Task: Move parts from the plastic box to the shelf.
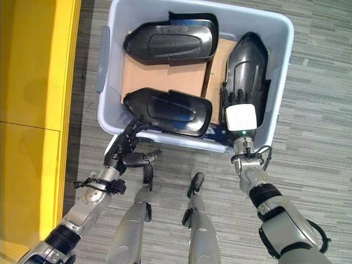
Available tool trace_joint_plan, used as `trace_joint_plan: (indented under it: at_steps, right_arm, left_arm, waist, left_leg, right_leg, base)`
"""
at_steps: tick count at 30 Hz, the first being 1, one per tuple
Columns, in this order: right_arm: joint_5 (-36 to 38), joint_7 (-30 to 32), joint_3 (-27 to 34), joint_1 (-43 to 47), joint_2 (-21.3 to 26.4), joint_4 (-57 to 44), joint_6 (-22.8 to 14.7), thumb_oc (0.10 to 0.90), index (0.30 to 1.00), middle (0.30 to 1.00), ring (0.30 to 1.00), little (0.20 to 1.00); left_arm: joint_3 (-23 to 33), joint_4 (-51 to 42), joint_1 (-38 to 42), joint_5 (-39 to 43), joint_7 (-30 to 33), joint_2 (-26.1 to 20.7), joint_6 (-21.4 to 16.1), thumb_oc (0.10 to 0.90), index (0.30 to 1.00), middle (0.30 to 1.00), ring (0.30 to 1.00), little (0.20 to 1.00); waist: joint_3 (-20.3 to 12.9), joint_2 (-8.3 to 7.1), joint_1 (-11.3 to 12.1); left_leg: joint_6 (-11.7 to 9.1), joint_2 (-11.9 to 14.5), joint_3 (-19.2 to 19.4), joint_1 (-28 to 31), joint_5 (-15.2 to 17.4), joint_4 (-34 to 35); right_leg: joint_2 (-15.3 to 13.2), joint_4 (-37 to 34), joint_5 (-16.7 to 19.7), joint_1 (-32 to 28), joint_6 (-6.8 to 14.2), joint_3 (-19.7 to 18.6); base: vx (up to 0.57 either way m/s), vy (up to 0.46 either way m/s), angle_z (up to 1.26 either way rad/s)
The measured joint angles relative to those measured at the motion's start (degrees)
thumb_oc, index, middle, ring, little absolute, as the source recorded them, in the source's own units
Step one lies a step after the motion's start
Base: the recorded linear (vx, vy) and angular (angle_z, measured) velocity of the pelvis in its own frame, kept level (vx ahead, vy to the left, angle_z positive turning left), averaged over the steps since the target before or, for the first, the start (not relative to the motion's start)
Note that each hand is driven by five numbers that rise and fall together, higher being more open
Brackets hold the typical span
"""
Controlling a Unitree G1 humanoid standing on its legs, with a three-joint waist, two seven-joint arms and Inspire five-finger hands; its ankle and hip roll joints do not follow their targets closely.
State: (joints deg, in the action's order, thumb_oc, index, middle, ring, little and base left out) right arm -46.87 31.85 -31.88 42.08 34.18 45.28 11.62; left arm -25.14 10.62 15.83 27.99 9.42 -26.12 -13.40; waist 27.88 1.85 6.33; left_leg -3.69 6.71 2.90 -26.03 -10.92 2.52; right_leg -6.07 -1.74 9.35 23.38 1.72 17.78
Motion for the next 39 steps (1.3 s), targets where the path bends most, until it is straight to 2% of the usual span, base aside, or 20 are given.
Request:
trace_joint_plan:
  at_steps: [12,20,33,39]
  right_arm:
    - [2.7,2.9,0.2,0.3,-1.6,-0.6,-0.6,0.4,0.3,0.3,0.3,0.3]
    - [7.1,2.2,5.5,-5.4,-0.6,-9.9,-2.1,0.4,0.3,0.3,0.3,0.3]
    - [8.8,0.3,12.0,-15.9,2.1,-22.8,-2.0,0.4,0.3,0.3,0.3,0.3]
    - [8.8,0.4,15.1,-19.0,2.4,-29.6,-2.9,0.4,0.3,0.3,0.3,0.3]
  left_arm:
    - [0.1,0.5,0.3,0.5,0.2,0.0,0.1,0.9,1.0,1.0,1.0,1.0]
    - [0.6,0.4,0.0,0.5,0.3,0.0,0.9,0.9,1.0,1.0,1.0,1.0]
    - [2.2,-0.1,-3.0,0.5,0.3,0.1,2.1,0.9,1.0,1.0,1.0,1.0]
    - [2.6,-0.2,-4.9,0.4,0.2,0.1,3.1,0.9,1.0,1.0,1.0,1.0]
  waist:
    - [0.0,0.08,-0.4]
    - [0.0,0.08,-0.7]
    - [0.0,0.05,-1.7]
    - [-0.1,-0.07,-1.9]
  left_leg:
    - [0.2,-0.1,-0.1,0.0,-0.3,-0.5]
    - [0.3,-0.1,-0.1,0.7,-0.4,-0.5]
    - [0.3,0.0,0.0,3.5,-0.4,0.0]
    - [0.3,0.0,-0.1,6.3,-0.4,0.9]
  right_leg:
    - [-0.3,0.9,0.0,0.2,0.0,0.0]
    - [-0.3,1.2,0.0,-0.4,0.0,0.0]
    - [-0.2,0.6,0.1,-3.3,0.0,0.0]
    - [0.2,-0.7,0.2,-6.5,0.1,0.2]
  base:
    - [0.0,0.0,0.0]
    - [0.0,0.0,0.0]
    - [0.0,0.0,0.0]
    - [0.01,-0.006,0.02]
